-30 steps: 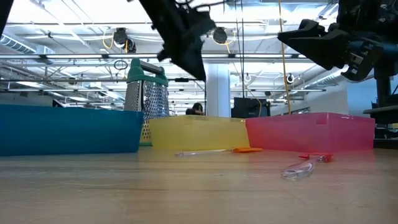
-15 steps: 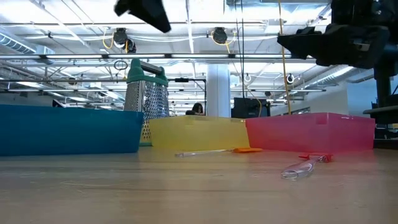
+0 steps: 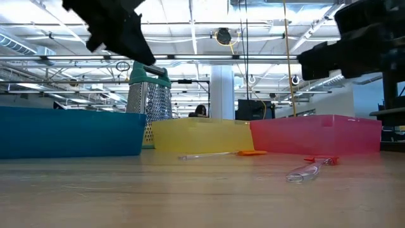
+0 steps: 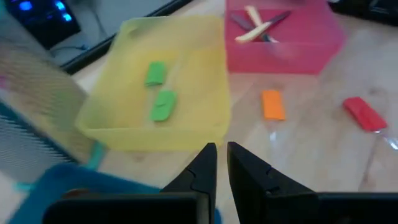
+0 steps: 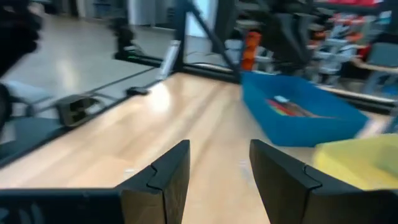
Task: Pick & Place Kitchen Items
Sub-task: Put the orange spatula into the yellow bin
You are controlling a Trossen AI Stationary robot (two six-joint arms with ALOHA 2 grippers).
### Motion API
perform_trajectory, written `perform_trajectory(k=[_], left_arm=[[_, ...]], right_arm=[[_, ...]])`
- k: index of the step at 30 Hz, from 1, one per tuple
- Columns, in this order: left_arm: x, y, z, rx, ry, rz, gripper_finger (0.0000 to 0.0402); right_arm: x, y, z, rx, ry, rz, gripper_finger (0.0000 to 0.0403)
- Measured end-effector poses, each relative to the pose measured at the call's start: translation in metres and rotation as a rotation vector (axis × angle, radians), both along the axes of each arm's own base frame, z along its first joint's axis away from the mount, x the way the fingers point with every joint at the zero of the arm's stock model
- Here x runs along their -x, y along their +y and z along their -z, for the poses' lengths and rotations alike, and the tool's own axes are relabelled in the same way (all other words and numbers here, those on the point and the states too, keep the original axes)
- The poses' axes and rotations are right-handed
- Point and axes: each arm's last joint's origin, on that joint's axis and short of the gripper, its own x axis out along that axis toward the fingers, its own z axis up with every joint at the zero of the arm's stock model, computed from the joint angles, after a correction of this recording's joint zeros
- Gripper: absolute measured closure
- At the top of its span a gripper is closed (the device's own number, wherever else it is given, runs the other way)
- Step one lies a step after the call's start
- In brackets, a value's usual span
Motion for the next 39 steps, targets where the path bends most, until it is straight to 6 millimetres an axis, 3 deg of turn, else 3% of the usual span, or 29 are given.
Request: perform_trajectory(k=[4, 10, 15, 21, 34, 39], left_arm=[[-0.010, 0.001, 0.008, -0.003, -0.130, 0.103, 0.0357], [-0.022, 0.017, 0.006, 0.004, -0.291, 0.213, 0.0357], [-0.028, 0.034, 0.010, 0.060, -0.295, 0.220, 0.0357], [-0.051, 0.034, 0.028, 0.041, -0.309, 0.449, 0.0352], [-0.116, 0.040, 0.053, -0.011, -0.217, 0.502, 0.0222], [-0.144, 0.050, 0.068, 0.018, -0.064, 0.486, 0.0202]], right_arm=[[0.003, 0.015, 0.000, -0.027, 0.012, -0.045, 0.0243], [0.008, 0.029, 0.004, -0.042, 0.054, 0.065, 0.0243], [0.010, 0.036, 0.008, -0.061, 0.081, 0.118, 0.0243], [0.010, 0.040, 0.010, -0.064, 0.080, 0.134, 0.0243], [0.009, 0.040, 0.012, -0.073, 0.089, 0.137, 0.0243], [0.008, 0.040, 0.012, -0.072, 0.091, 0.138, 0.0243]])
